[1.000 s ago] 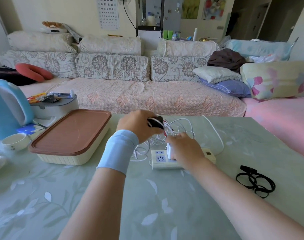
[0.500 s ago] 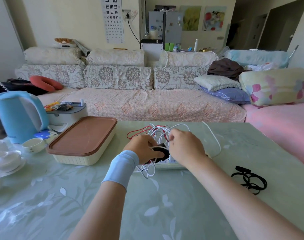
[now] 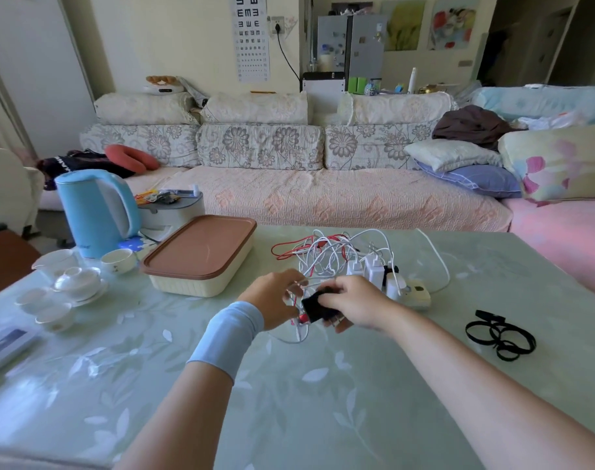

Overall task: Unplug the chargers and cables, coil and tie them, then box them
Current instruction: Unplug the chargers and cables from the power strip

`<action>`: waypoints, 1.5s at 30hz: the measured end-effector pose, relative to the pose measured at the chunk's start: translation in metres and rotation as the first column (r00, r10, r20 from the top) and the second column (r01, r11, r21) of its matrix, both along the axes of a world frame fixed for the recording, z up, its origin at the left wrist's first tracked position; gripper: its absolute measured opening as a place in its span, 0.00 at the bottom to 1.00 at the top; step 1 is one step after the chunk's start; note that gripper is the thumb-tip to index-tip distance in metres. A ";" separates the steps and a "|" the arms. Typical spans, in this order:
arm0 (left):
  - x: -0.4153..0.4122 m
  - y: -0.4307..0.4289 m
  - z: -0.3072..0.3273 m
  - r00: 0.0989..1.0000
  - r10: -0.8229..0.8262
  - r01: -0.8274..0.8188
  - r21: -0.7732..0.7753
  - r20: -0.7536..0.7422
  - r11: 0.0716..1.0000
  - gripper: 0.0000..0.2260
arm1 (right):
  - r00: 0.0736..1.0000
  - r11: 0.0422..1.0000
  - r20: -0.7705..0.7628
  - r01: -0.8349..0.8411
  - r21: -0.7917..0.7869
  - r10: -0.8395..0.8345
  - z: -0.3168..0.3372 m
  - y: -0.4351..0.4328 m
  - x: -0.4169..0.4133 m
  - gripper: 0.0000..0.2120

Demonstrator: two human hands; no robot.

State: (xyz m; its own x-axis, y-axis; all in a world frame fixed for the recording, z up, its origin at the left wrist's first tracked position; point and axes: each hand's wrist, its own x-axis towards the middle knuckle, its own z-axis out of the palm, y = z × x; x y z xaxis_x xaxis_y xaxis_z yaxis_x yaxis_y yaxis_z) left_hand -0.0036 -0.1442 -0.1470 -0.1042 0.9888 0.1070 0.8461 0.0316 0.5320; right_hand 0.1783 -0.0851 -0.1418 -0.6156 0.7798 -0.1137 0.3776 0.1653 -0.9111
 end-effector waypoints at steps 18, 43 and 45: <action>0.008 -0.035 -0.010 0.805 0.217 0.072 -0.454 0.552 0.888 0.19 | 0.976 0.985 0.200 -0.109 0.136 0.080 -0.014 -0.032 -0.030 0.13; -0.106 -0.070 -0.053 0.917 0.226 -0.322 -0.275 -0.328 0.906 0.14 | 0.789 0.608 0.606 -0.434 0.664 -0.099 -0.074 -0.050 -0.137 0.24; -0.105 -0.066 -0.060 0.930 0.201 -0.286 -0.263 -0.307 0.922 0.12 | 0.762 0.595 0.639 -0.465 0.655 -0.107 -0.076 -0.050 -0.138 0.20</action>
